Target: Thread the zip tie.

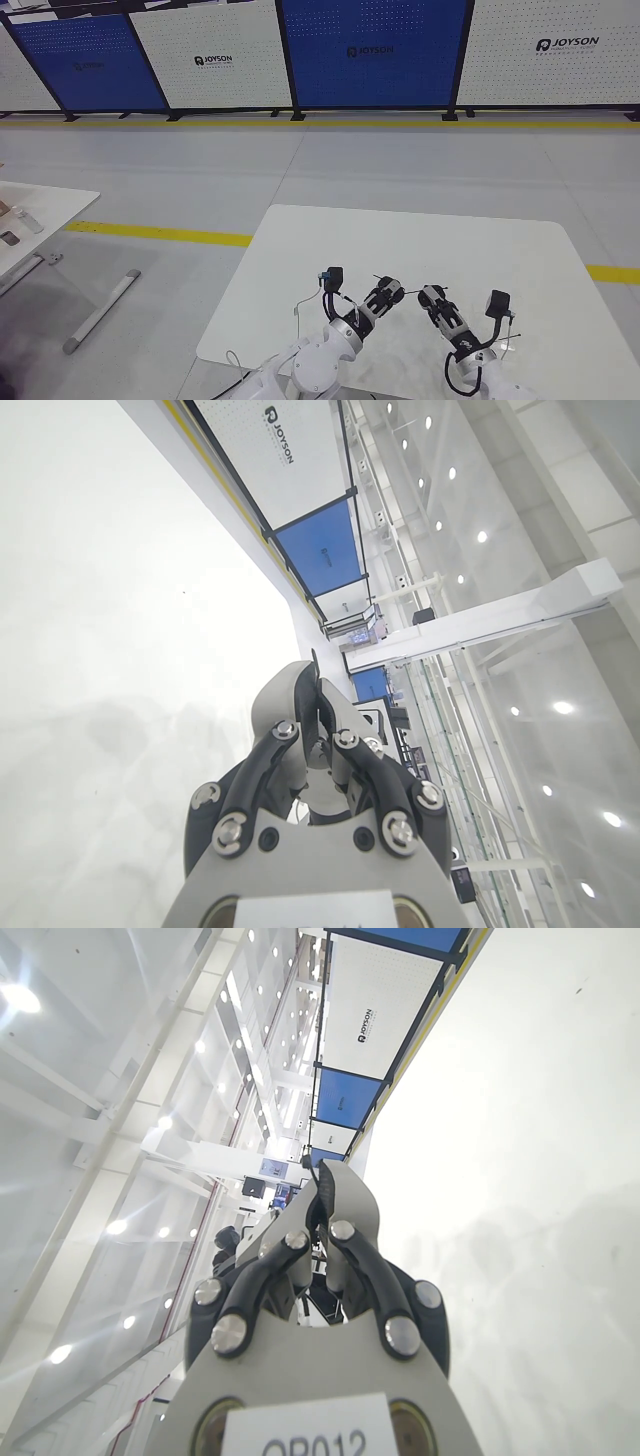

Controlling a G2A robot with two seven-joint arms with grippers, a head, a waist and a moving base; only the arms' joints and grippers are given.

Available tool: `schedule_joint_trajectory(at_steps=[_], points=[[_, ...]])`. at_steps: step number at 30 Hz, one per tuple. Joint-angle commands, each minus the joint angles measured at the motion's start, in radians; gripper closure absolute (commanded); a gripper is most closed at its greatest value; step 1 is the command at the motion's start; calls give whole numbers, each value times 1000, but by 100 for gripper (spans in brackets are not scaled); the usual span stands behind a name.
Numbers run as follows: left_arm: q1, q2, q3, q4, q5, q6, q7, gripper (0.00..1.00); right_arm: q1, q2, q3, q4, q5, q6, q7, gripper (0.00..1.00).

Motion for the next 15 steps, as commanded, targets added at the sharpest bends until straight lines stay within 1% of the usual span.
schedule_joint_trajectory(at_steps=[1,7,12,15], points=[[0,0,0,0,0,0,0,100,0,0,0,0,0,0,0,100],[0,-1,-3,4,-6,-3,0,100,-3,-1,5,-2,2,1,-7,100],[-3,-6,-13,12,-67,-7,-20,100,-14,-1,17,-10,5,-1,-9,100],[-6,-7,-17,15,-94,-8,-38,100,-10,-3,14,-6,9,0,2,100]])
